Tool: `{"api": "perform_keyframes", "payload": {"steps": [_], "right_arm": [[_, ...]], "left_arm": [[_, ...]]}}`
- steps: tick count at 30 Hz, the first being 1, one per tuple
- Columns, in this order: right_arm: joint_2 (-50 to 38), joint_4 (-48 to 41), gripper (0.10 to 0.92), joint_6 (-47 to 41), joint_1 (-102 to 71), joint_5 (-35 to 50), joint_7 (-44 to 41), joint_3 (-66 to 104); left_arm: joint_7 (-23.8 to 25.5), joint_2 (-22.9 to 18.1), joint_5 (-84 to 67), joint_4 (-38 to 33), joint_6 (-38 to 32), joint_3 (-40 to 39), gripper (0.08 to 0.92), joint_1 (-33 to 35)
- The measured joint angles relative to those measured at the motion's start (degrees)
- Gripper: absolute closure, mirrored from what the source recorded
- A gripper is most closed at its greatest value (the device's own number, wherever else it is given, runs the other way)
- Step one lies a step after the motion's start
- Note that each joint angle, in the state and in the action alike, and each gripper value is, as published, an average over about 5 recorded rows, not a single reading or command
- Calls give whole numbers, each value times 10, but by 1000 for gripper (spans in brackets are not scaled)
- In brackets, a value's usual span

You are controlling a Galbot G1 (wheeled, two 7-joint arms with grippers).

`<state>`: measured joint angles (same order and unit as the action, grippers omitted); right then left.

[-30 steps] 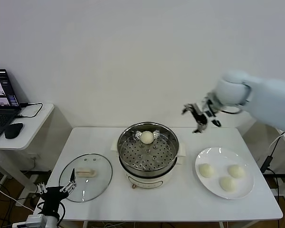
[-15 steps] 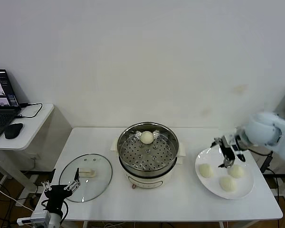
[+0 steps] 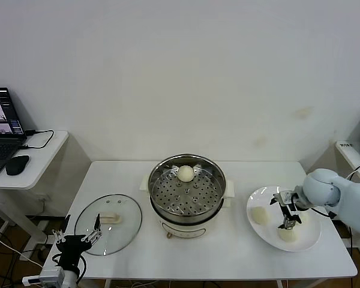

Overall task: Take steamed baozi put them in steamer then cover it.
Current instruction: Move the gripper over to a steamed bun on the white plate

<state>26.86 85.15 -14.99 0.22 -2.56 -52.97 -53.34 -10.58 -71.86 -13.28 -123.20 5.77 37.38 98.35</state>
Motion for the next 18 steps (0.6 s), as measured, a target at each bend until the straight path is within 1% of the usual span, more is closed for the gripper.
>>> {"api": "perform_keyframes", "payload": {"steps": [12, 15, 18], "right_arm": [[54, -59, 203, 1, -46, -16, 5, 40], [62, -66, 219, 0, -51, -17, 6, 44], [67, -69, 264, -2, -55, -18, 4, 48]], "left_arm": [[2, -6, 5, -5, 1, 1, 177, 2], [2, -9, 7, -7, 1, 0, 177, 2], [3, -11, 8, -8, 1, -2, 177, 2]]}}
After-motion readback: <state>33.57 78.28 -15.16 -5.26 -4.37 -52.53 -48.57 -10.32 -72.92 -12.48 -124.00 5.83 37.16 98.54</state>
